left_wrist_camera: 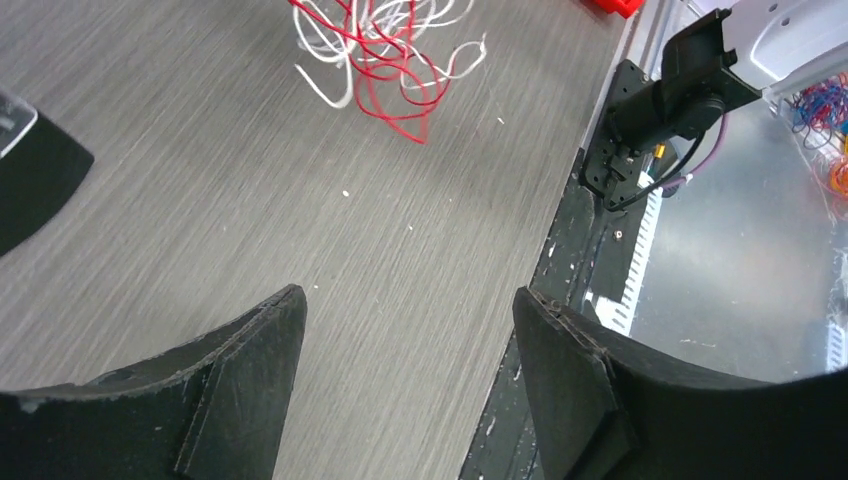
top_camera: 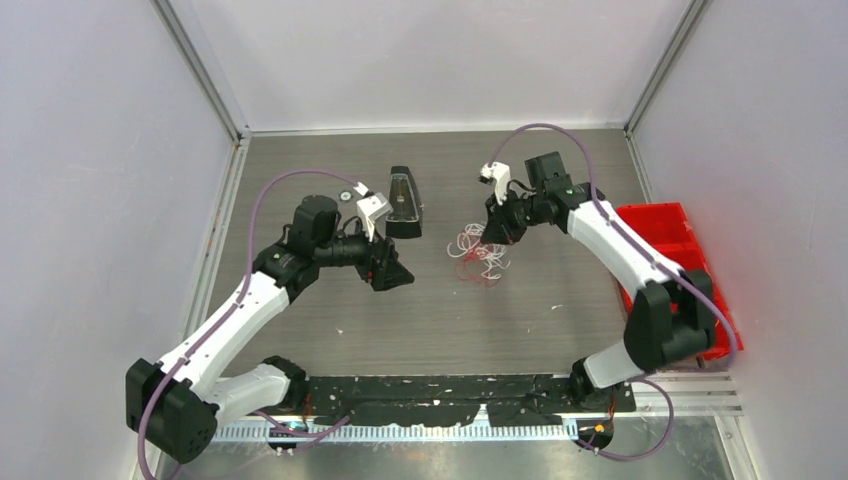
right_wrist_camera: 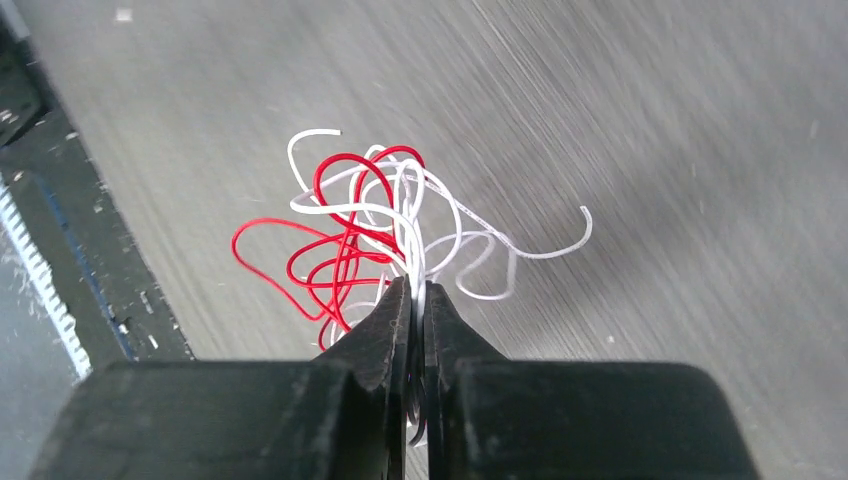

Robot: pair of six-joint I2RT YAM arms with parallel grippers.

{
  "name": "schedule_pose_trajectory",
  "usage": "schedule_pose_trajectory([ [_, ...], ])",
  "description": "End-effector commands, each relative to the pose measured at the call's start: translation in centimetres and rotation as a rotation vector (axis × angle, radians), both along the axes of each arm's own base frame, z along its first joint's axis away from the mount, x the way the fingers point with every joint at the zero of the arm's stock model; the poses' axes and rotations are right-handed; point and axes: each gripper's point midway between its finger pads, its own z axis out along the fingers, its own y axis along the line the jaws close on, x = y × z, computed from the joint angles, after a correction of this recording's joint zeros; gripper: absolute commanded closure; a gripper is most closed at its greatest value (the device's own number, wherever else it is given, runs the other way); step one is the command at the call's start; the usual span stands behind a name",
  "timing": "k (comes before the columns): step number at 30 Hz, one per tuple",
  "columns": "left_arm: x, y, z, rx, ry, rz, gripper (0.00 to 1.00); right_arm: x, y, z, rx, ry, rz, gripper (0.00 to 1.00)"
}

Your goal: Untangle the cables

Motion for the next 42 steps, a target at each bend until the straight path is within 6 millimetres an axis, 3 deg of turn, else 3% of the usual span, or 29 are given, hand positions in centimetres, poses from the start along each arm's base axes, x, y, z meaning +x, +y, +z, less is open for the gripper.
schedule_pose_trajectory([
  [1,0.3,-1.3,2.8,-0.084,-0.111,-0.086,0.29,-3.9,3.1,5.0,0.094,-0.172,0.219,0.94],
  [5,0.0,-2.3,4.4,-0.081,-0.236,-0.149,0.43,-5.7,4.2,5.9,0.077,-0.194,0.266,0.95],
  [11,-0.1,-4.1,6.1,-0.071,-0.366,-0.170,0.41,-6.6,5.5,6.4,0.045,-0.206,0.264,0.95],
  [23,-0.2,-7.2,5.2,-0.076,-0.363,-0.155,0.45,-8.8,7.6,6.4,0.093,-0.068,0.255,0.95],
  [36,0.2,-8.5,3.1,-0.087,-0.166,-0.103,0.50,-10.5,8.3,6.9,0.109,-0.065,0.291,0.95],
  [39,0.3,-8.6,2.7,-0.079,-0.128,-0.098,0.56,-10.6,8.4,7.1,0.115,-0.067,0.294,0.95],
  [42,0.0,-8.8,2.6,-0.085,-0.109,-0.108,0.67,-10.7,8.3,6.9,0.113,-0.064,0.294,0.94],
])
